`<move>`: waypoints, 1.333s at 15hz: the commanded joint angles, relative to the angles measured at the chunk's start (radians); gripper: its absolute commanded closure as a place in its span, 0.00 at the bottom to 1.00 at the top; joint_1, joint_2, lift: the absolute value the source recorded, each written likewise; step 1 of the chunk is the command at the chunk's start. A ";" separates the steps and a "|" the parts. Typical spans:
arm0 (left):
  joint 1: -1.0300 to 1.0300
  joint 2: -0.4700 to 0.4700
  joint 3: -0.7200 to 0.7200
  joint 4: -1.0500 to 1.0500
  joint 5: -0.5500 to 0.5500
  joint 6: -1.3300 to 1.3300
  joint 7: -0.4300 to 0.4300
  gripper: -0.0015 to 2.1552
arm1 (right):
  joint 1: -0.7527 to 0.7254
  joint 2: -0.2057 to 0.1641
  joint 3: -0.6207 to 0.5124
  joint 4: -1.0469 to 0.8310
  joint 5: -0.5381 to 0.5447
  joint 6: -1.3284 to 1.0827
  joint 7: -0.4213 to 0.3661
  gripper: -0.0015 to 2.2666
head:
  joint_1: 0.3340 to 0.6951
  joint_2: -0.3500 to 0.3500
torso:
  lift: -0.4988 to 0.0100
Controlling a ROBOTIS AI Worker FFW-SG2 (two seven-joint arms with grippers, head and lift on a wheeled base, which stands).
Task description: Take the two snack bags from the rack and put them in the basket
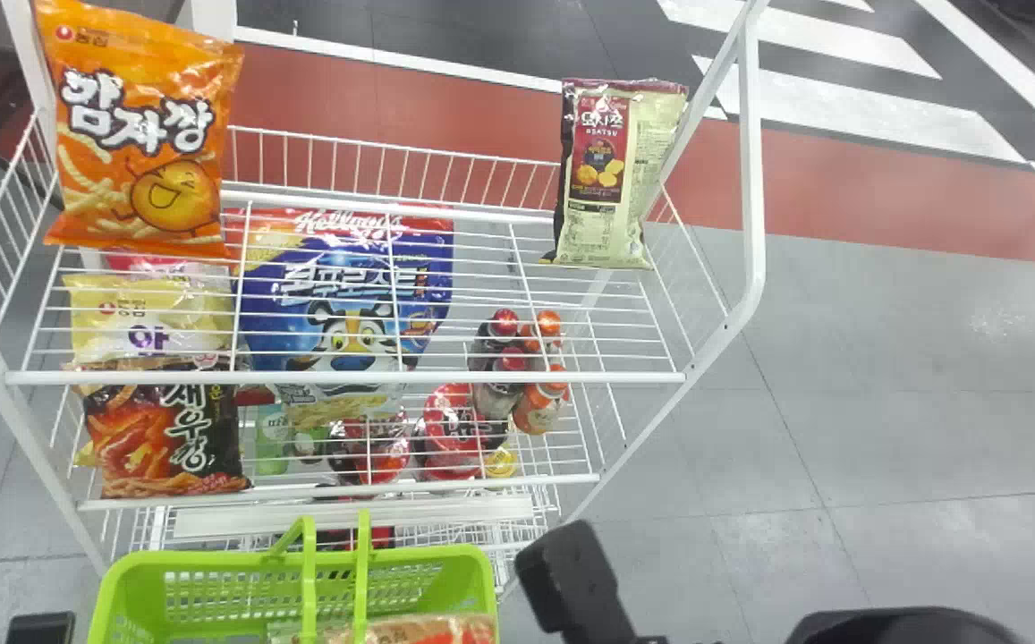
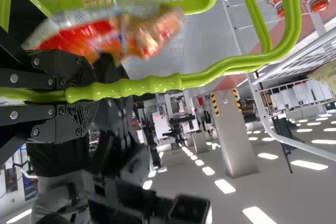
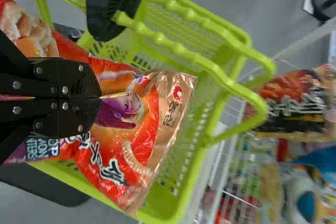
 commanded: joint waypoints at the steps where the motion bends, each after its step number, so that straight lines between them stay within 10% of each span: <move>1: 0.008 0.000 -0.008 -0.016 -0.005 0.003 0.003 0.99 | -0.037 0.006 0.053 0.152 0.002 -0.215 0.012 0.99 | 1.00 0.00 | 0.96; 7: 0.013 0.001 -0.032 -0.031 -0.023 0.003 0.007 0.99 | -0.120 0.041 0.133 0.353 0.071 -0.433 0.078 0.89 | 1.00 0.18 | 0.96; 9: 0.013 0.003 -0.031 -0.032 -0.023 0.003 0.007 0.99 | -0.141 0.041 0.124 0.349 0.091 -0.184 0.077 0.54 | 1.00 0.16 | 0.96; 10: 0.013 0.001 -0.028 -0.032 -0.023 0.003 0.007 0.99 | -0.130 0.037 0.113 0.332 0.107 -0.160 0.080 0.10 | 1.00 0.12 | 0.96; 11: 0.012 0.001 -0.029 -0.031 -0.023 0.003 0.007 0.99 | -0.100 0.031 0.082 0.287 0.111 -0.160 0.091 0.00 | 1.00 0.06 | 0.96; 16: 0.010 0.001 -0.031 -0.031 -0.023 0.003 0.017 0.99 | -0.044 0.035 -0.074 0.103 0.123 -0.221 0.164 0.01 | 1.00 0.00 | 0.96; 20: 0.010 0.000 -0.028 -0.031 -0.023 0.003 0.015 0.99 | 0.028 0.086 -0.100 0.145 0.205 -0.884 0.160 0.03 | 1.00 0.00 | 0.96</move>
